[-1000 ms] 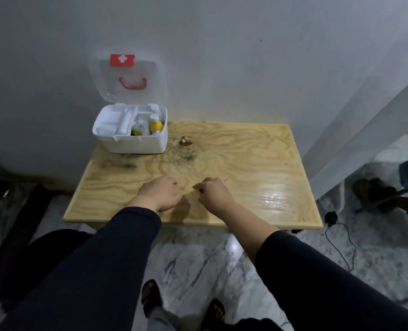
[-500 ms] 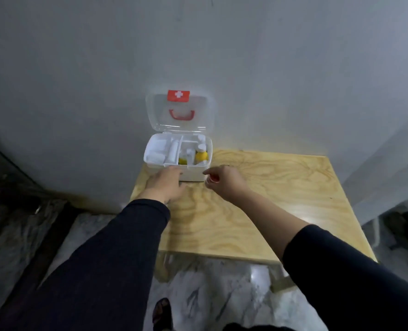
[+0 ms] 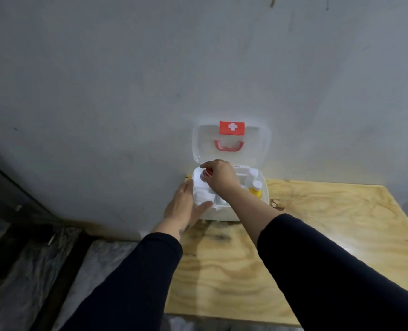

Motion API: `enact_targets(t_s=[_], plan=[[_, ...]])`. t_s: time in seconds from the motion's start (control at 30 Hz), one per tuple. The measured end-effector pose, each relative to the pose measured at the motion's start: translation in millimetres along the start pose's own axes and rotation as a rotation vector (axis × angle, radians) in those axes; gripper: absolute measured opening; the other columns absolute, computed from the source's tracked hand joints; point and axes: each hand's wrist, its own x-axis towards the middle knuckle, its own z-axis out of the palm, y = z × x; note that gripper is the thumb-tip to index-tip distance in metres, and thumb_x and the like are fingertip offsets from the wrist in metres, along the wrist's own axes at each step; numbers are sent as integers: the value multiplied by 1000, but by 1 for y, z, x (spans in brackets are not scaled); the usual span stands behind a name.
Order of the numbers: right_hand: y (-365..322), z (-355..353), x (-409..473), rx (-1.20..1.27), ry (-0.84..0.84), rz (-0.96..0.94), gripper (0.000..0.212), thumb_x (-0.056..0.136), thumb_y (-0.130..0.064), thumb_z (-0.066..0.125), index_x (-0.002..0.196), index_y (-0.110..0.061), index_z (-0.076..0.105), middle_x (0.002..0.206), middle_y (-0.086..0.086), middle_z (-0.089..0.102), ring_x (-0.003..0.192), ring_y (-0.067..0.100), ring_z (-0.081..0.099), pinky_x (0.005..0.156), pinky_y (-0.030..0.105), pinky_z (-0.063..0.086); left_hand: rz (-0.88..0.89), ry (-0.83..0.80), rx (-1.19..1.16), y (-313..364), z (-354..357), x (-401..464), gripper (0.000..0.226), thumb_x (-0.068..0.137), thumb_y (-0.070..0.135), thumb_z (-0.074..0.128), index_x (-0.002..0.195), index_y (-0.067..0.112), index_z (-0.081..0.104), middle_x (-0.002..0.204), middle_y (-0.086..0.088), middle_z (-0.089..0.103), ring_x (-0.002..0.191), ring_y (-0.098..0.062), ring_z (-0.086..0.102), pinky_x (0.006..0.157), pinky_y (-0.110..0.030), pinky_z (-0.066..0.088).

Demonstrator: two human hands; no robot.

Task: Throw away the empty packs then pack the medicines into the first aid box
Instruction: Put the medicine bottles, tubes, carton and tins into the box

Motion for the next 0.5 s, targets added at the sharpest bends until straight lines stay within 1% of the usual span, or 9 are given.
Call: enact_targets(t_s=[0.13,0.2,0.27,0.33,0.4,0.43,0.5], plan=[[-2,23,19,-91,-27,23,34,91,-7,52,120,-18,66,114,10,64,110,28,57,87,34,48,32,-30,-11,-8,1,10,88,82,57,62,152,25,19,152,-1,36,137,-22,38,101,-44,46],[-3,28,22,-127,-26,20,36,92,-6,50,123,-19,64,115,9,65,115,29,51,89,36,48,29,-45,0,-12,0,14,84,83,54,62,150,25,22,150,0,38,136,-22,40,100,-42,46],[-5,27,24,-136,-4,21,38,91,-8,53,126,-21,61,116,7,66,117,29,47,90,37,47,18,-67,5,-17,0,16,83,77,60,58,147,26,28,146,2,44,132,-22,45,96,-44,50],[-6,22,25,-88,29,53,42,86,-11,62,127,-21,61,116,7,65,113,30,52,90,36,47,10,-78,-30,-22,4,19,81,71,64,55,142,32,33,139,6,50,125,-21,53,89,-43,54],[-5,15,25,-40,37,99,42,83,-14,68,124,-19,63,115,10,63,106,30,59,90,34,48,22,-83,-53,-21,4,16,78,75,58,61,143,29,34,141,5,48,125,-21,53,93,-43,52],[-4,11,23,-43,25,114,39,84,-16,67,124,-17,63,115,11,61,106,30,60,91,34,48,19,-87,-62,-18,1,14,77,79,53,63,144,25,35,142,3,47,125,-23,52,95,-43,50],[-1,7,16,-74,-34,116,38,88,-15,61,125,-14,62,111,12,58,112,28,57,96,32,45,29,-77,-81,-17,1,14,69,82,49,64,141,24,40,138,2,49,122,-23,54,93,-39,50]])
